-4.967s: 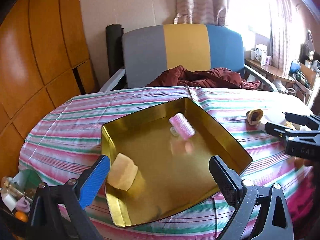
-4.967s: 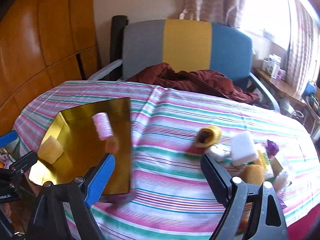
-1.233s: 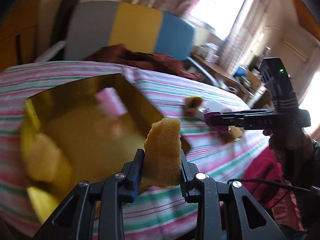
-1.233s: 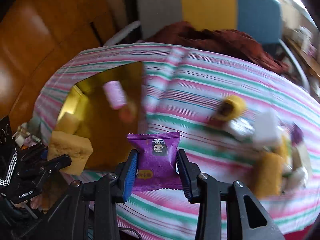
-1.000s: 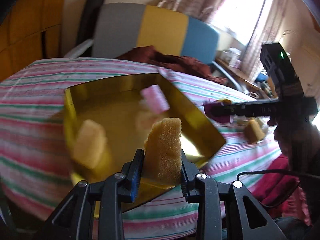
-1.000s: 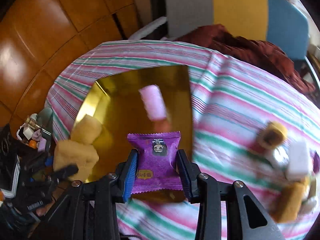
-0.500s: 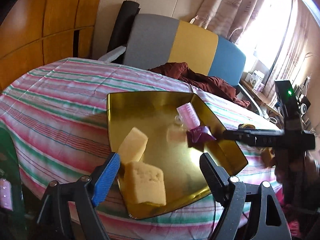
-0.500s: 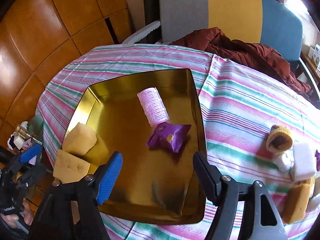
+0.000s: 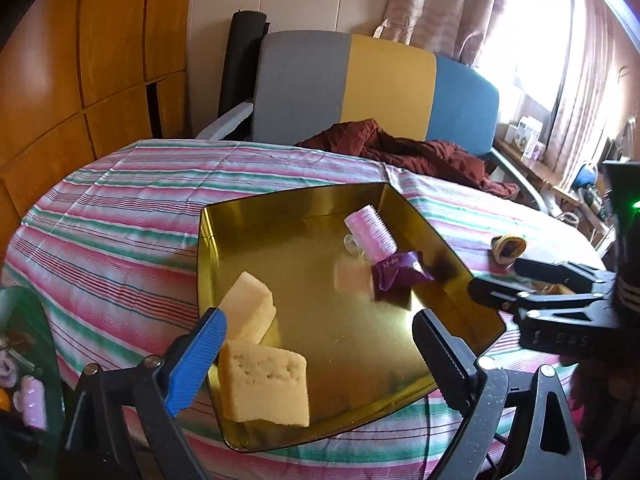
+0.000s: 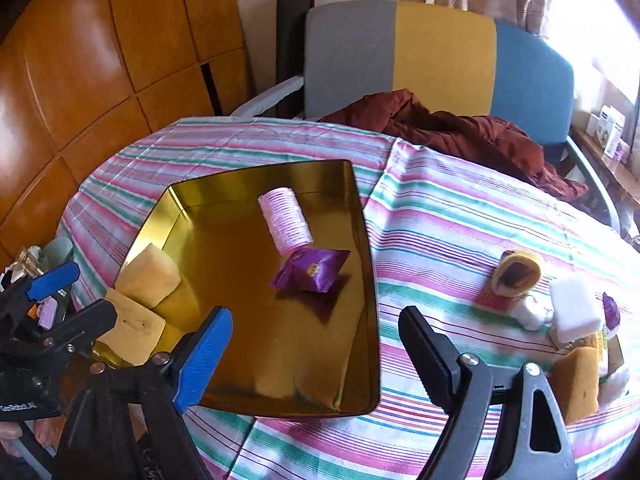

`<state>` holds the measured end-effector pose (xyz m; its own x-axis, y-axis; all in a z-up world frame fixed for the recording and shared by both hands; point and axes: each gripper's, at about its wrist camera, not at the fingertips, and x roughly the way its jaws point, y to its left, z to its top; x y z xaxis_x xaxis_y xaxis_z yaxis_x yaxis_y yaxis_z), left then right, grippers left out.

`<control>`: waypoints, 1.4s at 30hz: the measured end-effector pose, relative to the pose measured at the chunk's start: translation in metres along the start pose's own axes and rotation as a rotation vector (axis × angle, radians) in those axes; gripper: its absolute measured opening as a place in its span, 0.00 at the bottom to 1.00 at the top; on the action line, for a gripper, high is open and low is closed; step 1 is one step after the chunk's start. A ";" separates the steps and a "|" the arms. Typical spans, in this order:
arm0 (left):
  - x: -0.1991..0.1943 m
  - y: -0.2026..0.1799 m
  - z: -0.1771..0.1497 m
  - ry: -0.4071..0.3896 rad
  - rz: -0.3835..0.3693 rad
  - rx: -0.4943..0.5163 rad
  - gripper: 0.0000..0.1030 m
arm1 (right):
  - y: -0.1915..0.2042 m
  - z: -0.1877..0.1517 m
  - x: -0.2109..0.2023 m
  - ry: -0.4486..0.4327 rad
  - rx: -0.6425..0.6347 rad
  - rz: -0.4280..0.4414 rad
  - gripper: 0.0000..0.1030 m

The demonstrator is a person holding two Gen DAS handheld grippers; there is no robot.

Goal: Organize objects
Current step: 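Move both grippers back from the tray to the remaining items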

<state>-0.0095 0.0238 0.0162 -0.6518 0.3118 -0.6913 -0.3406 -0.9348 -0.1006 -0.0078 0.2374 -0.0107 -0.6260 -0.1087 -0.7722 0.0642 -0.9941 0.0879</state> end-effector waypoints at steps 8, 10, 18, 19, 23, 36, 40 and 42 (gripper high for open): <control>0.002 -0.013 -0.002 0.008 0.018 0.036 0.92 | -0.008 -0.006 -0.014 -0.057 0.009 -0.041 0.84; 0.002 -0.019 -0.003 0.010 0.020 0.053 0.92 | -0.010 -0.008 -0.016 -0.069 0.013 -0.050 0.84; -0.001 -0.044 -0.002 -0.017 0.054 0.154 0.92 | -0.027 -0.011 -0.026 -0.105 0.050 -0.091 0.85; -0.001 -0.047 -0.002 -0.018 0.053 0.163 0.92 | -0.030 -0.012 -0.026 -0.105 0.056 -0.095 0.85; -0.001 -0.059 0.000 -0.020 0.045 0.199 0.93 | -0.043 -0.013 -0.029 -0.107 0.082 -0.114 0.85; 0.009 -0.090 0.001 -0.005 0.019 0.286 0.93 | -0.086 -0.023 -0.033 -0.103 0.158 -0.174 0.85; 0.012 -0.098 0.001 0.000 0.013 0.308 0.93 | -0.097 -0.024 -0.036 -0.107 0.165 -0.202 0.85; 0.014 -0.103 0.002 0.001 0.008 0.317 0.93 | -0.103 -0.025 -0.038 -0.106 0.172 -0.212 0.85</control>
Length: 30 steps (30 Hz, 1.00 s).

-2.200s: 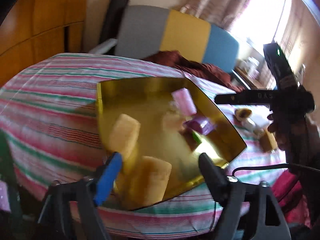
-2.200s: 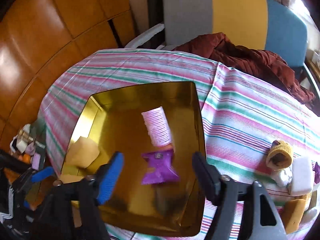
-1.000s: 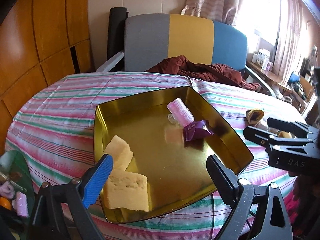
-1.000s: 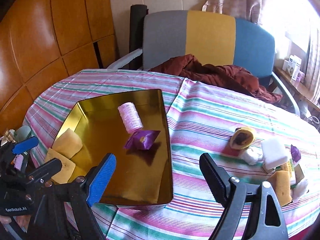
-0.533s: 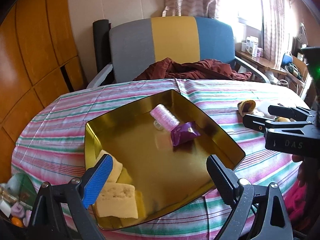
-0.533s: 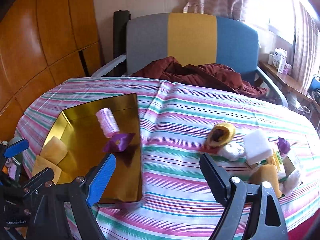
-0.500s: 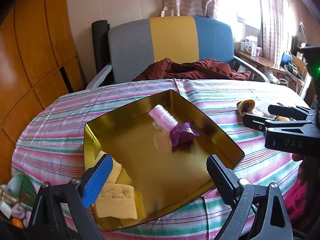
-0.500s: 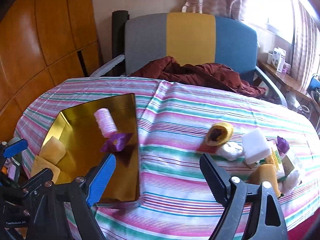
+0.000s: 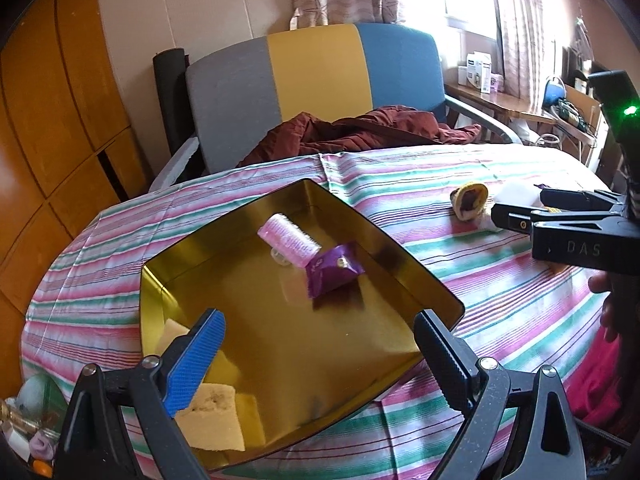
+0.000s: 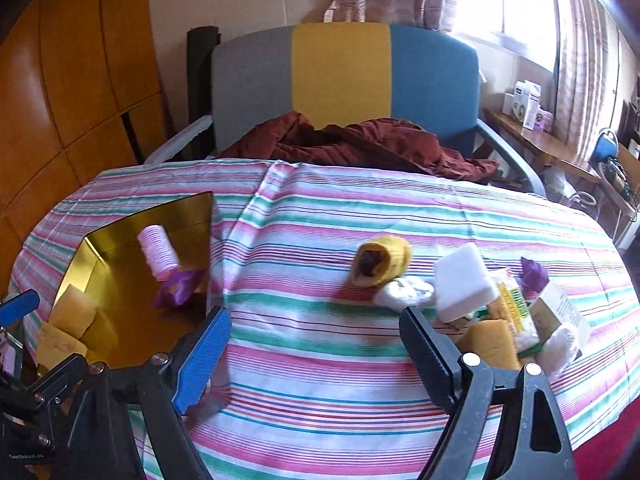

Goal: Organize objects
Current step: 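Move both grippers back from the tray to the remaining items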

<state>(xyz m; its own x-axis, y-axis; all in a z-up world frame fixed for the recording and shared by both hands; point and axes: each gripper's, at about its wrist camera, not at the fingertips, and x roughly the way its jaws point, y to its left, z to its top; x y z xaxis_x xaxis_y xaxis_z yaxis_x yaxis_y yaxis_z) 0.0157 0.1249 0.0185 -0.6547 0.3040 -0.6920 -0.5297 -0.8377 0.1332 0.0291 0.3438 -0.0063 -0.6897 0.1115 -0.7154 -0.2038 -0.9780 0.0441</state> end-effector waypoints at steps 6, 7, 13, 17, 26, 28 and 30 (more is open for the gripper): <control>0.005 -0.014 0.007 0.000 -0.014 0.033 0.93 | -0.024 0.002 0.001 0.009 0.026 -0.040 0.85; 0.006 -0.016 0.008 -0.001 -0.017 0.041 0.93 | -0.028 0.002 0.001 0.009 0.031 -0.047 0.85; 0.013 -0.030 0.016 0.004 -0.042 0.071 0.93 | -0.061 0.006 0.000 0.020 0.063 -0.113 0.85; 0.019 -0.038 0.021 0.006 -0.061 0.085 0.93 | -0.093 0.013 -0.002 0.025 0.098 -0.182 0.85; 0.035 -0.062 0.047 -0.007 -0.120 0.106 0.93 | -0.158 0.017 0.015 0.035 0.188 -0.235 0.85; 0.041 -0.067 0.054 -0.004 -0.141 0.102 0.93 | -0.169 0.012 0.020 0.036 0.238 -0.212 0.85; 0.050 -0.073 0.064 0.007 -0.176 0.088 0.93 | -0.180 0.008 0.026 0.058 0.299 -0.198 0.85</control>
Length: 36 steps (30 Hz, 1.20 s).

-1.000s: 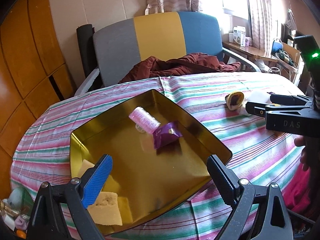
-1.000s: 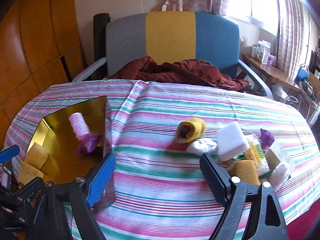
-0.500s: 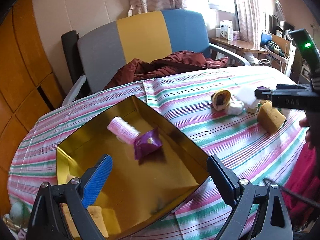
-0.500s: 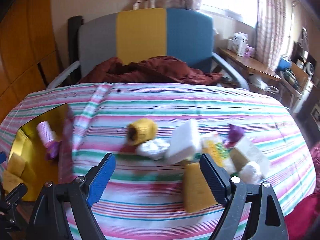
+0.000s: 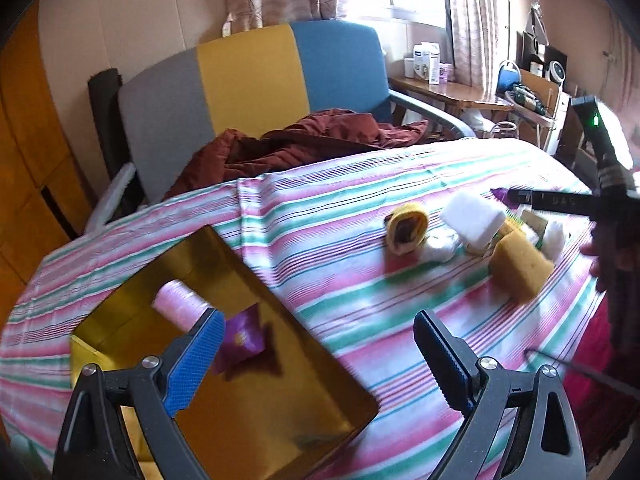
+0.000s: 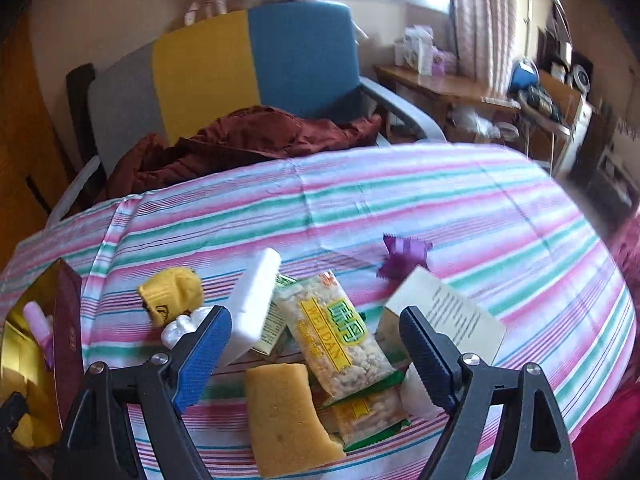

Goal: Organize objects
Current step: 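Move both grippers back from the tray to the remaining items, then grasp the yellow knit cuff with the left gripper while the right grasps the white block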

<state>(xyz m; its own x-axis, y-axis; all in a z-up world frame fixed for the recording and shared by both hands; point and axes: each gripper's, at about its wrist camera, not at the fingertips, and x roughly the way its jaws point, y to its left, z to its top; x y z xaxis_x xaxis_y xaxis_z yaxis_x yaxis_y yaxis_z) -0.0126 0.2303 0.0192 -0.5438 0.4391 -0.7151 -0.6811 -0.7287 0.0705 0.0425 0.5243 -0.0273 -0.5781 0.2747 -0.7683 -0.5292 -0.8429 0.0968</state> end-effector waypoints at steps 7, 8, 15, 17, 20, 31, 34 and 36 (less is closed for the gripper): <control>0.039 -0.013 0.032 0.036 -0.117 -0.058 0.89 | -0.016 0.001 0.002 0.016 0.094 0.046 0.85; 0.045 -0.015 0.037 0.044 -0.131 -0.065 0.89 | -0.016 0.001 0.002 0.017 0.095 0.050 0.85; 0.092 -0.023 0.069 0.096 -0.241 -0.147 0.83 | -0.007 0.000 0.006 0.032 0.055 0.066 0.85; 0.106 -0.027 0.076 0.110 -0.268 -0.166 0.83 | -0.002 -0.001 0.007 0.035 0.025 0.066 0.85; 0.127 -0.030 0.086 0.135 -0.295 -0.194 0.84 | 0.007 -0.002 0.010 0.038 -0.020 0.070 0.85; 0.204 -0.044 0.082 0.322 -0.398 -0.232 0.42 | 0.017 -0.005 0.018 0.079 -0.061 0.103 0.85; 0.194 -0.043 0.079 0.290 -0.399 -0.221 0.38 | 0.018 -0.001 0.022 0.090 -0.045 0.132 0.85; 0.188 -0.038 0.075 0.286 -0.389 -0.227 0.37 | 0.021 0.005 0.025 0.086 -0.043 0.147 0.84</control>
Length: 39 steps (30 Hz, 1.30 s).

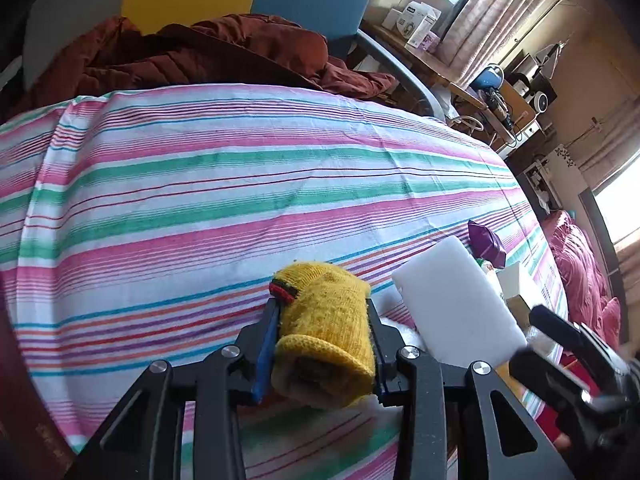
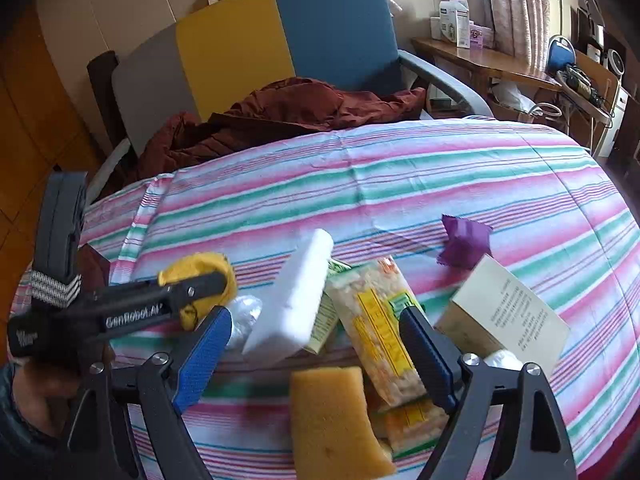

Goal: Organize objects
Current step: 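Grasp the yellow knit cuff with the left gripper while the right grasps the white block, then carry the cuff into the gold tray and release it while the right gripper releases the white block there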

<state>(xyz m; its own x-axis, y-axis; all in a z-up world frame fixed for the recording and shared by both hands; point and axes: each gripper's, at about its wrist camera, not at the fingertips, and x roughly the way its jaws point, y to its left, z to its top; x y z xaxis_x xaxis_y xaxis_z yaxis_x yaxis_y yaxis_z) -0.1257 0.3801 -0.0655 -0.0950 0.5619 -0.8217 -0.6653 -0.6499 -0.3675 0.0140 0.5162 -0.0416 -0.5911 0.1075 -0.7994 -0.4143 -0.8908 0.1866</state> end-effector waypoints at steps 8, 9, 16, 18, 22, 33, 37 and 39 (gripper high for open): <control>-0.034 0.008 -0.021 -0.051 0.025 0.011 0.37 | 0.014 0.011 0.036 0.076 -0.063 -0.020 0.42; -0.039 0.007 -0.023 -0.059 0.027 0.015 0.38 | 0.017 0.010 0.036 0.072 -0.084 -0.032 0.32; -0.070 -0.003 -0.041 -0.110 0.045 0.057 0.38 | 0.019 0.008 0.022 0.018 -0.111 -0.044 0.28; -0.081 -0.004 -0.047 -0.124 0.048 0.063 0.38 | 0.017 0.010 0.015 -0.008 -0.099 -0.037 0.28; -0.101 -0.002 -0.060 -0.146 0.058 0.061 0.38 | 0.015 0.011 0.002 -0.055 -0.085 -0.023 0.28; -0.168 0.029 -0.108 -0.218 0.111 0.009 0.38 | 0.050 0.006 -0.042 -0.142 -0.121 0.063 0.28; -0.193 0.046 -0.124 -0.255 0.134 -0.024 0.38 | 0.077 0.004 -0.061 -0.168 -0.156 0.119 0.28; -0.205 0.055 -0.134 -0.273 0.147 -0.043 0.38 | 0.090 0.003 -0.067 -0.173 -0.173 0.151 0.28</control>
<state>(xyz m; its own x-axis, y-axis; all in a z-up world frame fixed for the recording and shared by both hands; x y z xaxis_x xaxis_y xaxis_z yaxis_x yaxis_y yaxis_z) -0.0439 0.1605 0.0248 -0.3871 0.5736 -0.7219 -0.5982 -0.7521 -0.2768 0.0146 0.4295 0.0307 -0.7525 0.0280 -0.6579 -0.1972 -0.9628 0.1846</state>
